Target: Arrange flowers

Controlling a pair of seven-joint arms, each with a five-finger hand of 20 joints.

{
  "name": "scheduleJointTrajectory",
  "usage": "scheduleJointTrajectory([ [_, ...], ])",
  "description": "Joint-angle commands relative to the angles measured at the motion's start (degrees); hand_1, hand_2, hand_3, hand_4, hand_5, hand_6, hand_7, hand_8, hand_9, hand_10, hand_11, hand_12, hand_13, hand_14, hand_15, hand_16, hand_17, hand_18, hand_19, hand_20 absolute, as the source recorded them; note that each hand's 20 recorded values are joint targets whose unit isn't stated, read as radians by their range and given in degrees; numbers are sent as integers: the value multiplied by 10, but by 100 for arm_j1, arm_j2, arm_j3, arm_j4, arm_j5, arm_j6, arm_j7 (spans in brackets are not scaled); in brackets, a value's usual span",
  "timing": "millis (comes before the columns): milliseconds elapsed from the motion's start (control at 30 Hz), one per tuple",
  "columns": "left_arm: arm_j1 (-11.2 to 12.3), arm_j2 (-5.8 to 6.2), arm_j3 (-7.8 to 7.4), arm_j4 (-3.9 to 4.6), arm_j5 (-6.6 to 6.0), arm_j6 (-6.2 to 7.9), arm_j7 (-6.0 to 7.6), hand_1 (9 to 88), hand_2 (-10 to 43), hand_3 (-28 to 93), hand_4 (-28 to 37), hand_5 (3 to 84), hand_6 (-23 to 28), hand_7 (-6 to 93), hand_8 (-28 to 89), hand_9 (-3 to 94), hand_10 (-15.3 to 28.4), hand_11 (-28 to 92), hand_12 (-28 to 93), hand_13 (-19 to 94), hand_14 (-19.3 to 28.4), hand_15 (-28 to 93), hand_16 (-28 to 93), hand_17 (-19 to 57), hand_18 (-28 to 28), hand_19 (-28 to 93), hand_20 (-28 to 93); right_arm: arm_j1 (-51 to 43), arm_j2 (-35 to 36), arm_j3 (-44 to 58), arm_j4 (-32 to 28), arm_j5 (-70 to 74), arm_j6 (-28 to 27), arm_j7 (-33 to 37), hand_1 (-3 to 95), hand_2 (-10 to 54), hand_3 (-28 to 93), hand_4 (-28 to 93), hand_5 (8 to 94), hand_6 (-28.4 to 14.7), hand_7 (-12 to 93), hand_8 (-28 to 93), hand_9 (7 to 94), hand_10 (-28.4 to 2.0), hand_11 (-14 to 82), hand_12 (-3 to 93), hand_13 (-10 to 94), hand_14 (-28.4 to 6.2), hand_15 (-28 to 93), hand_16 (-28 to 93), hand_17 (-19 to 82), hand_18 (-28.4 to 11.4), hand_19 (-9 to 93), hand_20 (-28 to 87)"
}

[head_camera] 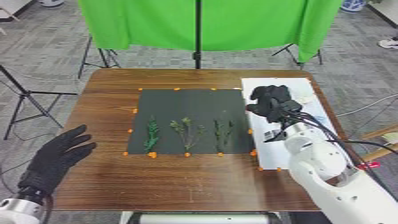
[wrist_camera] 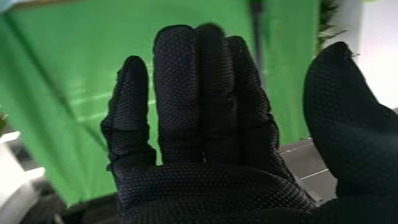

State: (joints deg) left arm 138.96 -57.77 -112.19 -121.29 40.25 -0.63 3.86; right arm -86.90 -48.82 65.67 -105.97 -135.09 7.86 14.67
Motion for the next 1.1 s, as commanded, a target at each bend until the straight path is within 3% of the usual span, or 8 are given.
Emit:
scheduleJointTrajectory([
  [33,90,-73,-84,-30,40,36,36,264,-16,697,-267,347,51,202,-99,316,138,251,158,284,171,348,-22,-65,231,521,4,-637,516,731,-71,-383,-916,-21,274,-68,875,-278,498,-47,273,-154,495,-122,313,241,469,-96,616,223,181,-205,676,428],
  [133,85,-104,-116,-33,56,24,8,263,-16,697,-267,347,51,202,-99,316,138,253,159,283,171,349,-21,-65,231,522,5,-689,531,780,18,-626,-1183,-30,271,-92,883,-282,418,-44,312,-162,414,-122,341,249,421,-99,683,199,158,-204,673,434],
  [300,71,-136,-138,-37,75,-6,-6,263,-16,698,-267,347,51,202,-99,317,139,252,159,284,171,349,-22,-65,231,522,4,-562,527,659,249,-731,-1367,-8,270,-95,884,-283,400,-43,323,-167,399,-122,343,250,406,-101,705,189,149,-204,670,437],
  [533,74,-56,-161,-39,40,25,22,262,-16,699,-267,347,51,202,-99,317,139,251,159,284,171,349,-22,-65,231,521,4,-444,506,423,510,-876,-1016,112,275,-95,884,-283,383,-56,305,-165,382,-111,329,240,421,-99,723,186,154,-202,680,441],
  [700,87,0,-215,-49,26,44,53,263,-16,697,-268,346,51,203,-99,317,139,251,159,284,171,348,-22,-65,231,522,4,-327,537,201,690,-1066,-649,194,385,-95,869,-281,457,-26,399,-191,507,-107,394,240,531,-59,679,286,207,-191,719,444],
  [767,54,23,-232,-31,23,33,43,263,-15,697,-268,346,51,203,-100,317,139,251,159,284,171,348,-22,-64,231,522,4,-317,568,149,794,-1386,-392,20,458,-95,841,-281,484,-14,474,-98,597,-79,294,364,578,-40,633,358,233,-185,729,442],
  [867,5,113,-270,-15,18,16,21,263,-15,696,-268,347,51,202,-100,318,139,251,159,284,171,348,-22,-64,231,522,4,-259,535,87,844,-1282,-194,-57,557,-94,832,-281,570,4,559,-4,686,-63,269,465,683,-3,563,429,300,-161,758,435],
  [1100,36,299,-500,-56,-9,10,17,263,-16,698,-267,347,51,201,-99,318,139,250,158,284,170,347,-22,-65,231,521,4,-9,439,-110,695,-1177,367,-241,560,-95,845,-283,632,-4,578,15,756,-66,272,487,732,14,540,460,333,-157,778,424],
])
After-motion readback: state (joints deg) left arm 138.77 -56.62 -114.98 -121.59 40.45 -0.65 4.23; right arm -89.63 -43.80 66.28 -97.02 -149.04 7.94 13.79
